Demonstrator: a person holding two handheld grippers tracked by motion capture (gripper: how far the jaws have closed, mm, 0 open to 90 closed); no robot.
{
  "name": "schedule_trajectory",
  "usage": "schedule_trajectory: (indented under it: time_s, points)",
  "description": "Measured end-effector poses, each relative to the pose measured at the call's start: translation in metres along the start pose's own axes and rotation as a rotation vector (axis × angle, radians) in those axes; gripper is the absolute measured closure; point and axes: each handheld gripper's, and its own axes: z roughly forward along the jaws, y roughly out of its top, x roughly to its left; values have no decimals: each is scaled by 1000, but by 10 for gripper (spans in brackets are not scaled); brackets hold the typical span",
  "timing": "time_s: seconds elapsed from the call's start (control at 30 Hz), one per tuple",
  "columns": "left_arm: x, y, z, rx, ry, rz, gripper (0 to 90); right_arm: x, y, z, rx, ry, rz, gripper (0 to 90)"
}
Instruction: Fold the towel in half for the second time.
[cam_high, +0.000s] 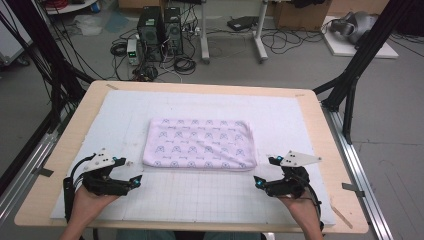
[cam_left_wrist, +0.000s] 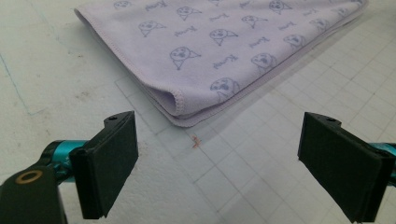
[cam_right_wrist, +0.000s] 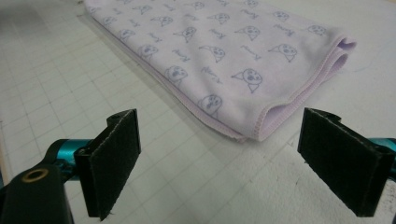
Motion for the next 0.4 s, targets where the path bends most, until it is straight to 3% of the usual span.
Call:
schedule_trajectory:
  time_s: [0.4]
  points:
    - [-1, -3, -2, -2, 1, -1, 126, 3, -10, -3, -4, -1, 6, 123]
